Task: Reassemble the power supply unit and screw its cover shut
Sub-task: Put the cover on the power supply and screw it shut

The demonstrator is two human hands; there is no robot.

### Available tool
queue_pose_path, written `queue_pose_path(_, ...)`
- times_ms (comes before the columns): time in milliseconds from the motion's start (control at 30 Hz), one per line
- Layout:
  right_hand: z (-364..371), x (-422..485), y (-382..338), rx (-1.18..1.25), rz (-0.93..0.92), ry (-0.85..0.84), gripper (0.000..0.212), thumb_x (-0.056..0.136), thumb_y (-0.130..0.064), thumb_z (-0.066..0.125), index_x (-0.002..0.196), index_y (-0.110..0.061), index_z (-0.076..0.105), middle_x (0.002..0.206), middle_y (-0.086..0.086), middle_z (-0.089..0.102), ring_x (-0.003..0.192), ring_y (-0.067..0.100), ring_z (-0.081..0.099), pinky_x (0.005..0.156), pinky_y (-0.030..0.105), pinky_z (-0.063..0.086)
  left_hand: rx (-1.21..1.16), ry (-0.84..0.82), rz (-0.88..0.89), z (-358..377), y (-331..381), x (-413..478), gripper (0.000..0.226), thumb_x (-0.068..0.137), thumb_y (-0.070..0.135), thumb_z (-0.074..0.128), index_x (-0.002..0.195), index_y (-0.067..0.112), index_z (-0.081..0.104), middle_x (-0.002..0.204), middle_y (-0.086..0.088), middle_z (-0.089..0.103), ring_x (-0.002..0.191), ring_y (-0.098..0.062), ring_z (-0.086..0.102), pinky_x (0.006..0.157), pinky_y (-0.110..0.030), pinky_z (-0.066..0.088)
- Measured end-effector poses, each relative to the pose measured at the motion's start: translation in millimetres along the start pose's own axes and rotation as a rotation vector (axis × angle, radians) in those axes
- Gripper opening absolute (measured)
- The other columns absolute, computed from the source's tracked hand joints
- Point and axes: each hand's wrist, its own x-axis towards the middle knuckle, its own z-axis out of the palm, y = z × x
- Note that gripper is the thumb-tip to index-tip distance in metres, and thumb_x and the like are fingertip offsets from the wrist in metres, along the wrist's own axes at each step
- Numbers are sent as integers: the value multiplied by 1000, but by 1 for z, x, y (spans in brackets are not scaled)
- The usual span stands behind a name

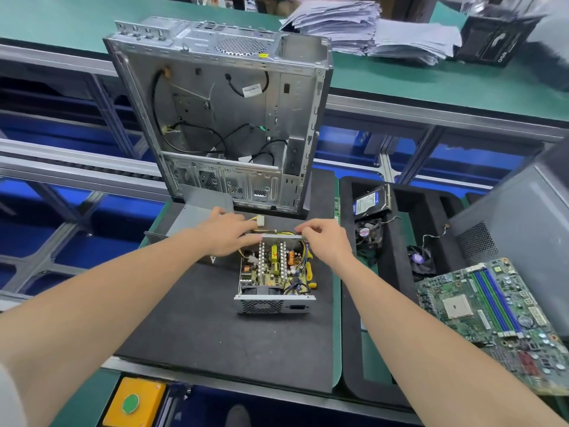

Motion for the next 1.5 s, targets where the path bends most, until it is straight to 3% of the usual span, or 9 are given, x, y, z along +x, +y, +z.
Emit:
queue_pose_path(200, 8, 12, -21, -188, -49, -170, 22, 99, -39, 64, 109, -29, 81, 103, -8, 77, 98, 11, 66, 82, 25, 45, -177, -62, 107, -11, -24, -14, 63, 101, 66, 39, 147, 23, 42, 132, 3, 56, 113, -15, 52, 107, -40, 35)
queue_pose_path(333, 23, 16, -35, -282, -53, -143, 30, 103, -44, 61, 106, -24, 83, 67, -5, 69, 65, 13, 61, 69, 26, 48, -311, -159, 74, -14, -56, -32, 69, 80, 71, 72, 125, 26, 47, 111, 16, 53, 97, -2, 54, 80, -25, 44)
queue_pose_path(433, 35, 17, -48, -344, -5, -149, 35, 105, -45, 58, 92, -23, 82, 55, -2, 62, 59, 20, 58, 79, 35, 59, -100, -176, 93, -8, -73, -41, 37, 81, 56, 77, 93, 29, 55, 94, 14, 57, 88, -9, 54, 71, -28, 45)
queue_pose_path(667, 52, 17, -62, -372, 113, -102, 33, 103, -43, 58, 116, -23, 81, 106, 7, 78, 115, 30, 60, 86, 37, 53, -71, 48, 70, -13, -81, -59, 36, 93, 47, 68, 72, 28, 45, 74, 12, 56, 76, -15, 52, 59, -32, 31)
queue_pose_path(867, 57, 15, -62, -366, 95, -75, 45, 105, -35, 56, 78, -6, 78, 81, 12, 76, 74, 28, 65, 81, 41, 62, -189, 383, 12, -44, -83, -68, 44, 99, 41, 61, 70, 25, 32, 69, 6, 49, 72, -24, 49, 59, -37, 31)
queue_pose_path(1033, 61, 9, -59, -323, -25, -49, 38, 107, -31, 52, 85, -11, 75, 66, 6, 62, 71, 27, 55, 77, 40, 55, -679, 630, -143, -65, -82, -72, 38, 98, 36, 57, 72, 12, 43, 66, 3, 48, 64, -18, 44, 60, -37, 33)
queue_pose_path(1200, 60, -1, -61, -196, -89, -3, 43, 106, -38, 53, 145, -21, 61, 138, 2, 68, 127, 25, 60, 104, 33, 45, -1234, 655, -350, -90, -65, -72, 40, 102, 38, 56, 68, 17, 48, 62, 3, 51, 59, -17, 47, 66, -33, 36)
queue_pose_path(1333, 50, -5, -61, 137, -63, -5, 47, 108, -46, 48, 150, -27, 52, 143, -7, 61, 117, 6, 57, 96, 29, 44, -1617, 667, -456, -110, -46, -75, 31, 99, 37, 63, 75, 17, 62, 83, -4, 68, 83, -26, 62, 82, -39, 48)
queue_pose_path(1500, 23, -7, -67, 675, 22, -154, 46, 110, -47, 44, 148, -23, 53, 142, -2, 64, 129, 19, 63, 116, 46, 45, -1973, 554, -382, -126, -9, -76, 33, 101, 33, 61, 122, 9, 72, 123, -9, 73, 114, -31, 70, 102, -46, 54)
